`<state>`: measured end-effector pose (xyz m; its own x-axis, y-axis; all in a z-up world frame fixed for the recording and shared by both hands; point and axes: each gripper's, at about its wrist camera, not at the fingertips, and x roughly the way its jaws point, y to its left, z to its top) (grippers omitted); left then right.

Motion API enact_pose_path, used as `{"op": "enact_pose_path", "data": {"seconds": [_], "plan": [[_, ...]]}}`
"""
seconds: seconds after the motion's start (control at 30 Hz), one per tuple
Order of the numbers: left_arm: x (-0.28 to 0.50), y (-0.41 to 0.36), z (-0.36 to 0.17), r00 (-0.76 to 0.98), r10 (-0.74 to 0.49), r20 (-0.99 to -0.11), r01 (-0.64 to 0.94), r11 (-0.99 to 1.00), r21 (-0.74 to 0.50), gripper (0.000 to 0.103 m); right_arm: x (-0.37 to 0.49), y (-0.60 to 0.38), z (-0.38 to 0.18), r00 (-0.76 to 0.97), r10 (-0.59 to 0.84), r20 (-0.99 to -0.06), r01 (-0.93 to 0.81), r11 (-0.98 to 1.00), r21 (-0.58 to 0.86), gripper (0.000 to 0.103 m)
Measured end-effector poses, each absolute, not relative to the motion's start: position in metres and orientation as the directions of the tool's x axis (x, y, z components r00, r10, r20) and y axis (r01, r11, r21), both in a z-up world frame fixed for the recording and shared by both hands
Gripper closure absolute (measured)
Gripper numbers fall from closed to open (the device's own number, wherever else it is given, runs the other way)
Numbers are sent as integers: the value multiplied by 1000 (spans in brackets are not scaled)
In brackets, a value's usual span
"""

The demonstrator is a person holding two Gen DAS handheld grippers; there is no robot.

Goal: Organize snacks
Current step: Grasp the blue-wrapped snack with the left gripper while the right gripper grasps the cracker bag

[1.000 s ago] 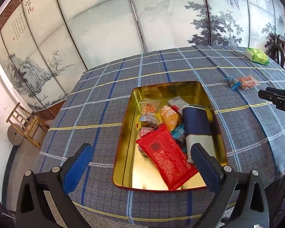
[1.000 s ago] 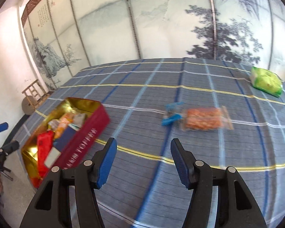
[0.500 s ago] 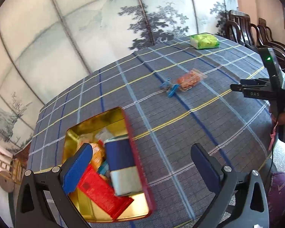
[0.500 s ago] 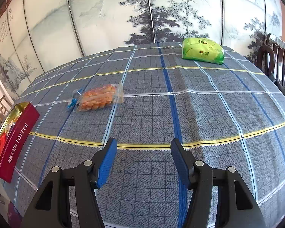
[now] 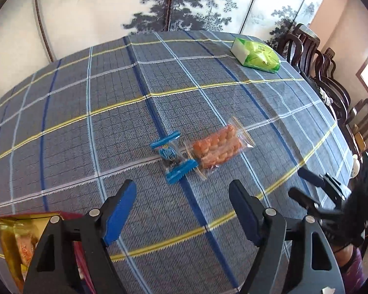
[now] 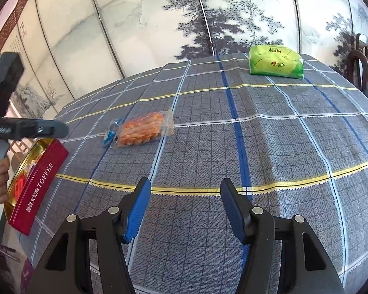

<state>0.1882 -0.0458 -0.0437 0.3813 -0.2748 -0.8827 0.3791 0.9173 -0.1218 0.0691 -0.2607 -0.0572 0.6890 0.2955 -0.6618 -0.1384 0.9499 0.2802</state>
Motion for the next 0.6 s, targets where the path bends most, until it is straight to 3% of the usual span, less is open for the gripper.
{"op": "enact_pose_path", "data": {"seconds": [0.13, 0.3, 0.43, 0.47, 0.6], "plan": [[219, -51, -60, 358, -260, -897, 329, 934, -139, 29, 69, -263, -57, 690, 325, -647, -155, 939, 306, 43], [241, -49, -80, 314, -247, -917, 264, 950, -165, 39, 68, -263, -57, 686, 356, -634, -175, 927, 331, 43], [246, -48, -94, 286, -254, -924, 240, 952, -188, 58, 68, -265, -57, 688, 372, -624, -181, 920, 349, 42], [244, -46, -93, 301, -279, -912, 240, 948, -211, 80, 68, -266, -57, 688, 374, -622, -180, 918, 353, 42], [235, -38, -95, 286, -339, -896, 205, 935, -288, 83, 69, -270, -58, 690, 380, -615, -168, 912, 375, 41]]}}
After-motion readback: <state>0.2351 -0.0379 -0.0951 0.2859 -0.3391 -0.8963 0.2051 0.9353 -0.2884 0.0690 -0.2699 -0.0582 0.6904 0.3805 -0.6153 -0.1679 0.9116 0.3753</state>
